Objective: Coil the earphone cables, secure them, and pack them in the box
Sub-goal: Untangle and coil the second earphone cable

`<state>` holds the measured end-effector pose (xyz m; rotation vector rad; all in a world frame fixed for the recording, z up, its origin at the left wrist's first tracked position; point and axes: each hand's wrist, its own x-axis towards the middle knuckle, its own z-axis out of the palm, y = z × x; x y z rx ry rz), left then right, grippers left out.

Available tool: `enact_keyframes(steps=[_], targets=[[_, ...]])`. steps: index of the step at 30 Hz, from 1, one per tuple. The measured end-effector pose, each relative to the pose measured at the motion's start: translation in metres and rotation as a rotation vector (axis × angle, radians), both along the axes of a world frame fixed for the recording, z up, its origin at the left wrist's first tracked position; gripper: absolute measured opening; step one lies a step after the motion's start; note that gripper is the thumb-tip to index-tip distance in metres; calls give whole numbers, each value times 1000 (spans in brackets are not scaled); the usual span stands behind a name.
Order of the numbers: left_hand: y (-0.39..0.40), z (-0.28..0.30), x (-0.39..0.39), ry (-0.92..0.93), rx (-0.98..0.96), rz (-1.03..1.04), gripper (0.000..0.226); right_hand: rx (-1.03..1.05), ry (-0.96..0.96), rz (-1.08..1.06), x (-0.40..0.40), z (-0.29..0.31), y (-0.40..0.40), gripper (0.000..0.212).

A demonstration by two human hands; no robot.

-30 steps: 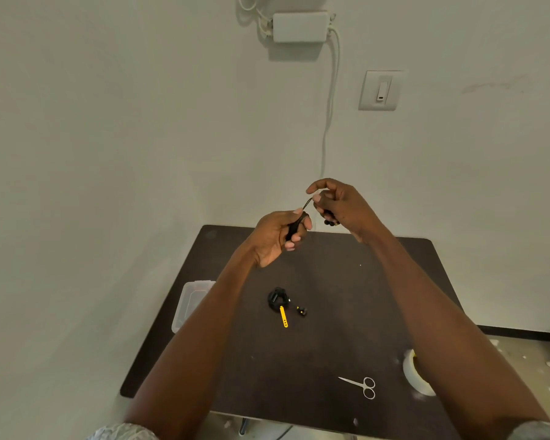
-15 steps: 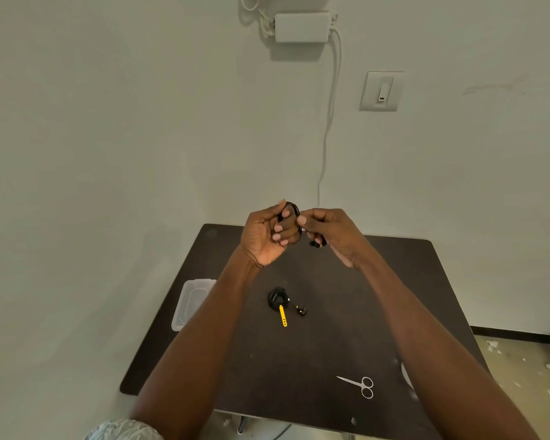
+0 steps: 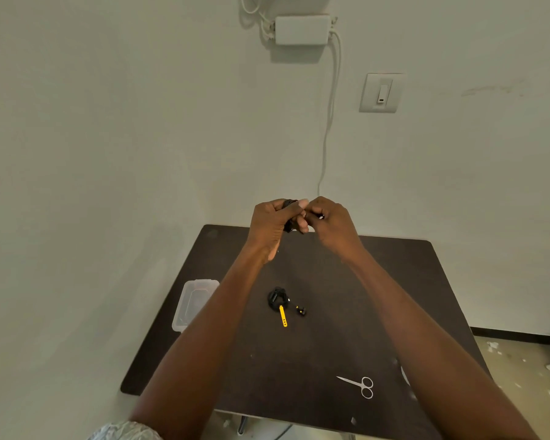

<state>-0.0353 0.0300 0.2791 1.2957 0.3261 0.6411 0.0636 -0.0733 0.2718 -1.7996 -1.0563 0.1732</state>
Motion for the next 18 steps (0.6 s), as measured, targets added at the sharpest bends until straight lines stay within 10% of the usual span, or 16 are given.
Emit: enact_keyframes(steps=[6,18], targets=[[-14,1,8,84,109,220,25,3,124,-90,-9,-4,14,30],[38,12,-6,437,274,-71,22,-159,-61,-64,10,4,7,30]])
